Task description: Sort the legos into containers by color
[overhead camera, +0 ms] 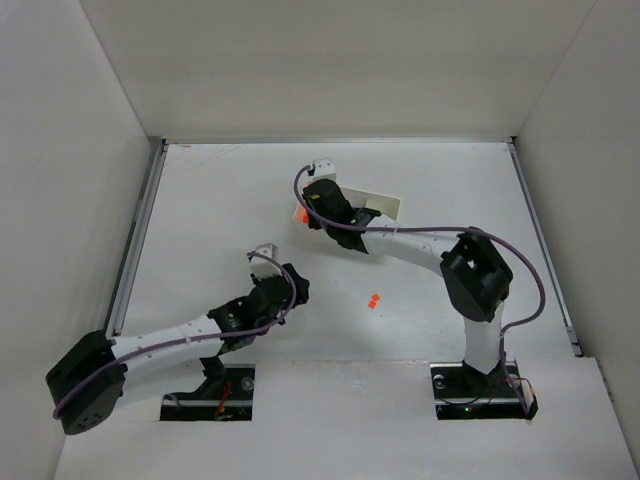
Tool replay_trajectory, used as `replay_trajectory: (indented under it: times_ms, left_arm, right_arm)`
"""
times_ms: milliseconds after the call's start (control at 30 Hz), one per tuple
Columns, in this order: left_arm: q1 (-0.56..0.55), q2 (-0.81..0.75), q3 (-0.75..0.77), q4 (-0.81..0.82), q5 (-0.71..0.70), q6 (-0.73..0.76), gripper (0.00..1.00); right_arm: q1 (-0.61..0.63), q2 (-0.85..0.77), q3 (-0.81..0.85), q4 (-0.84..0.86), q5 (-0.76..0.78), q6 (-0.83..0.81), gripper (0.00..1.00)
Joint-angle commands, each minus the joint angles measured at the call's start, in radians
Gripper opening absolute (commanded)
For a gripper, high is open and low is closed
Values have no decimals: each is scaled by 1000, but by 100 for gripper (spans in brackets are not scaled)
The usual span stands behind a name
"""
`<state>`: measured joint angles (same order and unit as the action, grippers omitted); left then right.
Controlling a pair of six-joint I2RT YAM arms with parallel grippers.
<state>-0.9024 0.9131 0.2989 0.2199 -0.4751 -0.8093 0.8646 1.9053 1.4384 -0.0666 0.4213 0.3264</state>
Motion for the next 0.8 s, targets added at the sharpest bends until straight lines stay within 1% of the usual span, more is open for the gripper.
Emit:
replay_trajectory:
  times_ms: [0,100,167,267,367,400,533,633,767]
  left_arm:
    - [-101,82,31,64,-112,18,49]
    - [-175,185,77,91,-112,39,50]
    - [-229,255,109,120,-122,64,50]
    - [-295,338,161,144,-111,94,50]
    - [-361,412,204,160,-117,127,51]
    - [-371,435,215,179,-108,140,51]
    - [-416,526,261,249,-56,211,52]
    - [-411,616,295,300,-4,258,52]
    - [-404,708,350,315,52,291,52]
  right_arm:
    - [-22,44,91,36,-15,-21,29]
    - [-35,77,128,41,-16,-20,34]
    - [-42,89,149,30,-12,-17,41]
    - [-43,69,137,40,-10,-10,48]
    - [-49,16,91,42,2,0,48]
    - [-48,-17,59,50,10,2,47]
    - [-60,-213,-158,126,42,25,43]
    - [-78,-365,-320,134,45,59,40]
    - [-108,-538,-522,133,47,112,40]
